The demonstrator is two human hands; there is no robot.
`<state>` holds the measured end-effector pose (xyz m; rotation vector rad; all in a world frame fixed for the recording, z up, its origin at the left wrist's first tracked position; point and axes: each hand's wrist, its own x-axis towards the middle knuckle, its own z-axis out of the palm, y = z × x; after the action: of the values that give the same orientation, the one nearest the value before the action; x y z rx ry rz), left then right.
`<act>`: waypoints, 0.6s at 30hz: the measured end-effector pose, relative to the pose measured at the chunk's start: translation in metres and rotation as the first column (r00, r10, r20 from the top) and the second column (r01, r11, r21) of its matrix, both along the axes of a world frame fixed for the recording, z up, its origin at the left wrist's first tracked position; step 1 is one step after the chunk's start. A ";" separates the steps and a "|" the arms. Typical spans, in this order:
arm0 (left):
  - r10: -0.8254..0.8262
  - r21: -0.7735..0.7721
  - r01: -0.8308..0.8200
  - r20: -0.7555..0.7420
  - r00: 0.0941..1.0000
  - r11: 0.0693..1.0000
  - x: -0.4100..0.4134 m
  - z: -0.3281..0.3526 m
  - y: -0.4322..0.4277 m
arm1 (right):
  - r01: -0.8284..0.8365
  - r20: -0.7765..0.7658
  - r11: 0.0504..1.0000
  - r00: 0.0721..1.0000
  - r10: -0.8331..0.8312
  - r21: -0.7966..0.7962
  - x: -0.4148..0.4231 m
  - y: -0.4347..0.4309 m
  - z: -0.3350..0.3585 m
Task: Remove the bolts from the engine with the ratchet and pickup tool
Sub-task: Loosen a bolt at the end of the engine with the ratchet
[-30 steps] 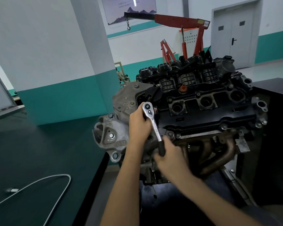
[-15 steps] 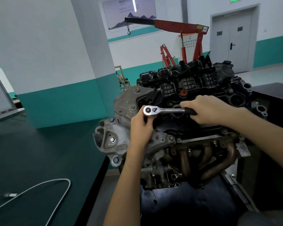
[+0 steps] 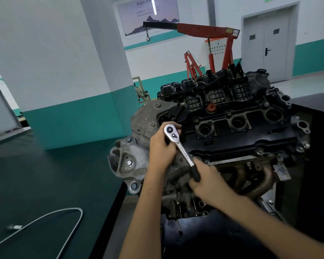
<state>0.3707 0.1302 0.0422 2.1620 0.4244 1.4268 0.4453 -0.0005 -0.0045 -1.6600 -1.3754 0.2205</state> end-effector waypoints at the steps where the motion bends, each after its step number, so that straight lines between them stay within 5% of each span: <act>1: -0.016 0.016 0.016 -0.029 0.999 1.000 0.000 0.000 0.001 | -0.035 0.093 0.999 0.995 0.038 -0.040 0.019 -0.008 0.011; 5: 0.022 0.011 -0.021 -0.101 0.995 1.000 0.002 0.000 0.003 | 0.063 0.530 0.974 0.845 0.064 -0.219 0.087 -0.016 0.070; 7: 0.079 0.011 -0.079 -0.059 0.995 0.997 0.004 0.000 0.002 | 0.203 0.751 0.961 0.660 0.007 -0.188 0.099 -0.010 0.093; 9: 0.117 0.010 -0.117 0.008 0.993 0.993 0.005 -0.001 -0.002 | 0.247 0.797 0.964 0.600 -0.072 -0.099 0.096 -0.007 0.095; 11: 0.150 0.005 -0.150 0.032 0.988 0.989 0.006 -0.001 -0.003 | 0.242 0.682 0.967 0.721 -0.125 -0.078 0.082 -0.010 0.069; 14: 0.175 0.030 -0.175 -0.003 0.985 0.984 0.007 -0.004 -0.003 | 0.111 0.208 0.992 0.974 -0.096 -0.065 0.034 -0.013 0.016; 18: 0.147 -0.024 -0.147 -0.010 0.989 0.989 0.009 -0.006 0.001 | 0.102 -0.149 0.994 0.984 -0.094 0.048 -0.032 0.011 -0.014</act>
<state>0.3793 0.1316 0.0363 2.1557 0.6126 1.4839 0.4135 0.0106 -0.0189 -1.6282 -1.1774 0.2403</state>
